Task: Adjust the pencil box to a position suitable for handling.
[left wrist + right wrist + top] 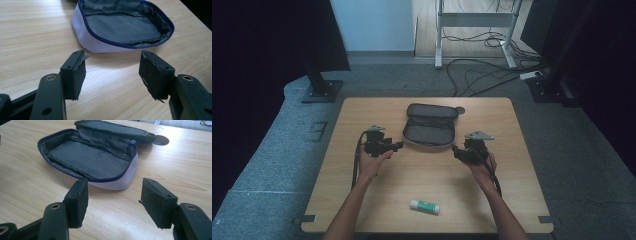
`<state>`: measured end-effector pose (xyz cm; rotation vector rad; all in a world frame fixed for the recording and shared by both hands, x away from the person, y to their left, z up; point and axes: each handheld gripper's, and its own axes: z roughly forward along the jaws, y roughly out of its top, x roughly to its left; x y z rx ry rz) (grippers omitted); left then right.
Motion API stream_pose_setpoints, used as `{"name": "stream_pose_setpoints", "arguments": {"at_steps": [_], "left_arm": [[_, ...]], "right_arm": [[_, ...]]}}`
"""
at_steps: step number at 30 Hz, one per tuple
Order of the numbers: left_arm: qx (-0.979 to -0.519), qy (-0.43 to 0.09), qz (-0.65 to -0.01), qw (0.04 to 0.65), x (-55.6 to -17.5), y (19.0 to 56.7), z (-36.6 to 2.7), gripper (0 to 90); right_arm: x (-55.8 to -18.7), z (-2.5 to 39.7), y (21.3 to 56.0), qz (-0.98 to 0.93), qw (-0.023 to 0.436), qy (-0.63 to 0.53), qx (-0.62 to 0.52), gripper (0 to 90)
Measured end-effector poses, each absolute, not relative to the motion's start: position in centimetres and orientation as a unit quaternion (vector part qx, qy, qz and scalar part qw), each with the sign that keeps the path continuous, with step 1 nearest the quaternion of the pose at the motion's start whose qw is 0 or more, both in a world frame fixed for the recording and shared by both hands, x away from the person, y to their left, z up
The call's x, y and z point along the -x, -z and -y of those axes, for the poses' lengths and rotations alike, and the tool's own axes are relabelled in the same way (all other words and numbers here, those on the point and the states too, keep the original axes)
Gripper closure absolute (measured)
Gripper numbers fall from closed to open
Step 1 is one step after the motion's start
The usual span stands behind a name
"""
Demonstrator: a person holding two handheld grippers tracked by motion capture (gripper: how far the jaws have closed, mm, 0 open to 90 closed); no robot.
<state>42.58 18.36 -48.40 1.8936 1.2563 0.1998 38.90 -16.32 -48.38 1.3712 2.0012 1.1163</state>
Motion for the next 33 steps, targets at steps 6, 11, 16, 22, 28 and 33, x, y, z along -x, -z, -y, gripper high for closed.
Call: {"name": "stream_pose_setpoints", "arguments": {"at_steps": [6,11,16,22,28,33], "left_arm": [[-0.755,-0.082,-0.499,0.417,-43.1,48.2,-17.8,38.4],[-0.757,-0.083,-0.499,0.413,-43.2,48.3,-17.2,38.4],[-0.76,-0.086,-0.498,0.408,-44.0,48.2,-16.7,38.4],[-0.759,-0.09,-0.503,0.403,-45.2,48.3,-16.2,38.8],[-0.764,-0.091,-0.499,0.399,-46.2,48.3,-15.2,38.9],[-0.77,-0.094,-0.497,0.39,-46.9,48.4,-14.5,38.9]], "right_arm": [[-39.5,16.1,48.1,-0.73,0.233,-0.407,-0.497,38.4],[-39.8,15.7,47.9,-0.73,0.235,-0.409,-0.495,38.8],[-40.4,15.3,47.7,-0.728,0.233,-0.408,-0.499,38.8],[-41.4,14.7,47.8,-0.73,0.234,-0.405,-0.499,40.3],[-42.5,14.2,48.3,-0.738,0.226,-0.395,-0.498,41.3],[-43.3,14.1,48.9,-0.738,0.229,-0.386,-0.504,41.5]]}}
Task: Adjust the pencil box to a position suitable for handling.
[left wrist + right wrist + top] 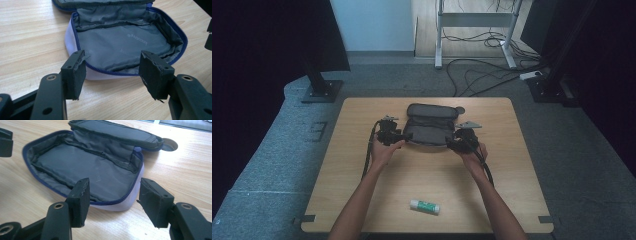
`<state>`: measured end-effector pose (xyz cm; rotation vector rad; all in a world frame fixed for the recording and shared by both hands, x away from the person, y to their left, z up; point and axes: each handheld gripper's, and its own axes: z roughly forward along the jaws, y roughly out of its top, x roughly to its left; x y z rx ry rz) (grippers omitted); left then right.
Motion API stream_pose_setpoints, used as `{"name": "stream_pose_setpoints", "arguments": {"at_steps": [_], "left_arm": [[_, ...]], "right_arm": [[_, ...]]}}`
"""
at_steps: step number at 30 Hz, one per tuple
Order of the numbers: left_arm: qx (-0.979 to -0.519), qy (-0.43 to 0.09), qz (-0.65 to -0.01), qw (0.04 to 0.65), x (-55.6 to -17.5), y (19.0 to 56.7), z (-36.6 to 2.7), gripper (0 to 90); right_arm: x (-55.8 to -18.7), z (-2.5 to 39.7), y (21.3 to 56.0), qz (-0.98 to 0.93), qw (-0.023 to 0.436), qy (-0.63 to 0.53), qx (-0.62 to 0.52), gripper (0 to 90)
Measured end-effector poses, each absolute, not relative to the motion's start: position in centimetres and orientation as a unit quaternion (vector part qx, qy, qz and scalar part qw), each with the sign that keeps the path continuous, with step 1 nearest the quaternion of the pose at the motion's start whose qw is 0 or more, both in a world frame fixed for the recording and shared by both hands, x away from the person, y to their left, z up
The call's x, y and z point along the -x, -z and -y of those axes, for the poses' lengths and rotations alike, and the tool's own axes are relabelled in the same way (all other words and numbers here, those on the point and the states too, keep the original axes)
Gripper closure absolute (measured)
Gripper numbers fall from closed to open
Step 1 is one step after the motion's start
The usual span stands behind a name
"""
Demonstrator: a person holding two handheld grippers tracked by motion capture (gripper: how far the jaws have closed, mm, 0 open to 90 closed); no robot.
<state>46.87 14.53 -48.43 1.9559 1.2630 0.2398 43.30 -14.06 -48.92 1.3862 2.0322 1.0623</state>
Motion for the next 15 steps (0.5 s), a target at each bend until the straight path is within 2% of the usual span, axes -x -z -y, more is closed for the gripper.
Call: {"name": "stream_pose_setpoints", "arguments": {"at_steps": [15], "left_arm": [[-0.756,-0.102,-0.525,0.376,-48.8,50.8,-14.5,40.2]], "right_arm": [[-45.1,14.6,50.5,-0.727,0.227,-0.376,-0.528,44.0]]}}
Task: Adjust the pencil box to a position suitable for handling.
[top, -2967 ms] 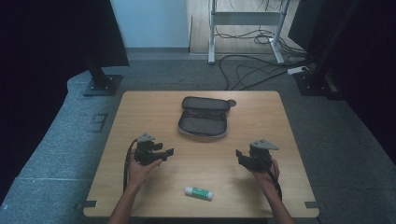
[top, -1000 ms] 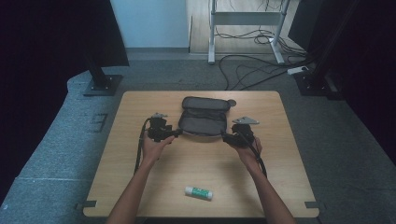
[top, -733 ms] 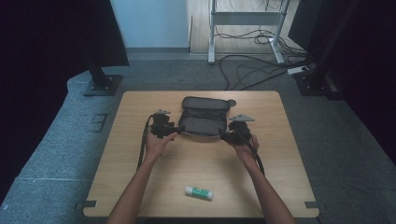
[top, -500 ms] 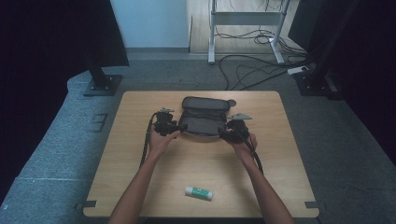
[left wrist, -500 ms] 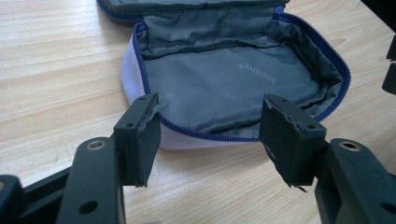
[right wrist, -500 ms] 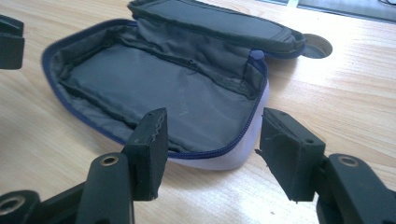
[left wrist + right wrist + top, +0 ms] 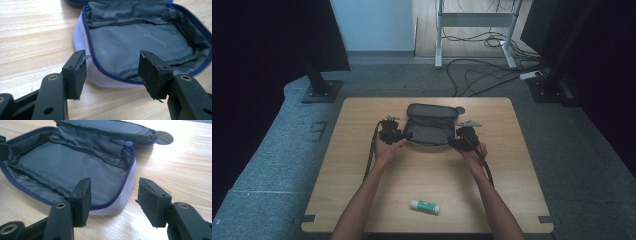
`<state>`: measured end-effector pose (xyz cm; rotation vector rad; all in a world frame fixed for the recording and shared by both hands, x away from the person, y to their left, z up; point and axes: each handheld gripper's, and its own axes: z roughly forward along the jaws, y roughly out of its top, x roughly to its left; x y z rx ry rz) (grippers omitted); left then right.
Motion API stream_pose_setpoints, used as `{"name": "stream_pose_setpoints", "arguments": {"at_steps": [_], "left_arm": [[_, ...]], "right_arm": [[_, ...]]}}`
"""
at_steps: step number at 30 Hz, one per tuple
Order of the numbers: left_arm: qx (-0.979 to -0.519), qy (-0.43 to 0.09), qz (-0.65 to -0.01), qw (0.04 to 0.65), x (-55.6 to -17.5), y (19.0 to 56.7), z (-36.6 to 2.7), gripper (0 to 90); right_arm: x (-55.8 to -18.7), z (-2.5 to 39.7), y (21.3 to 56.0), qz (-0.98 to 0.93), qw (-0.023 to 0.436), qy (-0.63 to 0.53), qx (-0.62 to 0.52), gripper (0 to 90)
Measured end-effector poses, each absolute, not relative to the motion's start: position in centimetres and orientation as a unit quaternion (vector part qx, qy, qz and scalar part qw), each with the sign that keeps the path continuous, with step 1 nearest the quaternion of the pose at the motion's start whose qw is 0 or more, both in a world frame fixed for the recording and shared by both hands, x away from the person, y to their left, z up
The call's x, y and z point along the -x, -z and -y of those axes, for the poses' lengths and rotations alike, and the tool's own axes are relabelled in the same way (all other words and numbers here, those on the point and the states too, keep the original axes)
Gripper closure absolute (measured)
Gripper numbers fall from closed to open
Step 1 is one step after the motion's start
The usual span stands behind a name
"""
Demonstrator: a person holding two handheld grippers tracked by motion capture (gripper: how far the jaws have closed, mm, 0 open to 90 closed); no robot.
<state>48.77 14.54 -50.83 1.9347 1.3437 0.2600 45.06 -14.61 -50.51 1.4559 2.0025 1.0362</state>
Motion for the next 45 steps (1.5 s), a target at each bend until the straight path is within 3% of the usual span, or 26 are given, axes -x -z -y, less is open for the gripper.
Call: {"name": "stream_pose_setpoints", "arguments": {"at_steps": [16,22,31,45], "left_arm": [[-0.741,-0.095,-0.548,0.377,-50.1,52.4,-15.6,43.5],[-0.744,-0.099,-0.545,0.374,-50.2,52.9,-15.3,48.7],[-0.749,-0.103,-0.538,0.372,-50.3,53.3,-14.9,61.0],[-0.762,-0.127,-0.528,0.352,-50.1,53.4,-14.6,77.8]], "right_arm": [[-46.4,15.0,52.3,-0.718,0.218,-0.369,-0.548,45.0],[-46.8,14.7,52.9,-0.721,0.211,-0.367,-0.548,48.2],[-47.1,14.3,53.7,-0.727,0.199,-0.364,-0.548,58.8],[-47.1,13.6,53.8,-0.734,0.229,-0.332,-0.546,79.6]]}}
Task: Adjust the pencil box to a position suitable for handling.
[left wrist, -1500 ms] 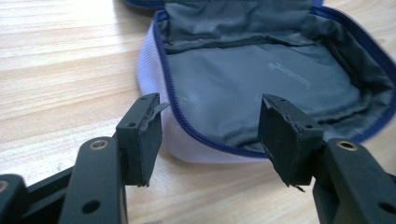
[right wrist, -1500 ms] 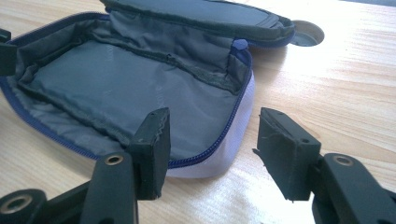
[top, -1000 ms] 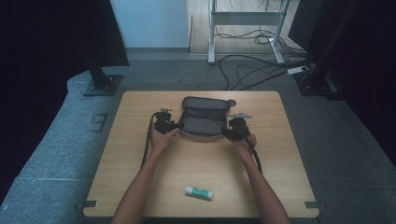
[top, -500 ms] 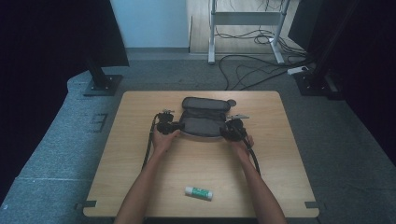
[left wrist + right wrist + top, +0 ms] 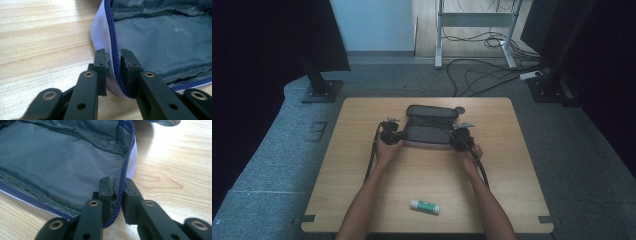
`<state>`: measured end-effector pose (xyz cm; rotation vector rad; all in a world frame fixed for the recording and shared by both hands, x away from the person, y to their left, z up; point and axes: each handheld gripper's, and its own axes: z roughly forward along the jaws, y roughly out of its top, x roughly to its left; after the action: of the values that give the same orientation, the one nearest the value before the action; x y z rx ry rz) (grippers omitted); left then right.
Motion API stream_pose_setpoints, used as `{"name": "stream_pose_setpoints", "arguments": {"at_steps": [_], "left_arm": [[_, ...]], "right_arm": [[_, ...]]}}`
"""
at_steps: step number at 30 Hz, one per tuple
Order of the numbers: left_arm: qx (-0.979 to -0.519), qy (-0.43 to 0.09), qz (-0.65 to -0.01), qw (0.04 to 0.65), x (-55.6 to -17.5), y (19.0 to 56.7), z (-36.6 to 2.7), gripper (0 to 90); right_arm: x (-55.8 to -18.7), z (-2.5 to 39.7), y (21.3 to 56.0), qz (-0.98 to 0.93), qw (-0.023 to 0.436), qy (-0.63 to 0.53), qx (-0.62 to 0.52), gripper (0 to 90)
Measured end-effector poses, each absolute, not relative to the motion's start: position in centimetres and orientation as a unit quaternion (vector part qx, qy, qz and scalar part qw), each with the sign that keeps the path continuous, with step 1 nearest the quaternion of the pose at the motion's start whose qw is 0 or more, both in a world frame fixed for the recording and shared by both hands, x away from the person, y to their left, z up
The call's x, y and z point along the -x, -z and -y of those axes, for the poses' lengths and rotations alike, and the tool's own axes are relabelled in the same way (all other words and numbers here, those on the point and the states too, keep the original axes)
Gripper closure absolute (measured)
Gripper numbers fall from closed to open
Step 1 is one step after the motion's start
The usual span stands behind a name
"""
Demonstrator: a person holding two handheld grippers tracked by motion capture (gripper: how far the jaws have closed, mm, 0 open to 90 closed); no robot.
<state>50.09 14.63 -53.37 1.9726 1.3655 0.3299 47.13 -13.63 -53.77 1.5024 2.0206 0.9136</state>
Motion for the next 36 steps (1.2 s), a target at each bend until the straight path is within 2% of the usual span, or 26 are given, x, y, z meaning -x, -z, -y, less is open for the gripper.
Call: {"name": "stream_pose_setpoints", "arguments": {"at_steps": [5,10,24,36], "left_arm": [[-0.764,-0.128,-0.522,0.356,-50.1,53.3,-14.6,82.5],[-0.771,-0.127,-0.51,0.36,-49.8,53.0,-14.6,85.0],[-0.763,-0.145,-0.483,0.405,-47.9,49.5,-14.8,85.7],[-0.756,-0.149,-0.475,0.424,-47.2,48.3,-15.5,86.0]], "right_arm": [[-47.1,13.8,53.6,-0.73,0.227,-0.344,-0.545,84.5],[-46.8,14.0,53.4,-0.731,0.234,-0.353,-0.535,85.7],[-45.0,14.8,50.0,-0.715,0.258,-0.394,-0.516,86.3],[-43.8,14.5,49.1,-0.705,0.278,-0.423,-0.496,86.4]]}}
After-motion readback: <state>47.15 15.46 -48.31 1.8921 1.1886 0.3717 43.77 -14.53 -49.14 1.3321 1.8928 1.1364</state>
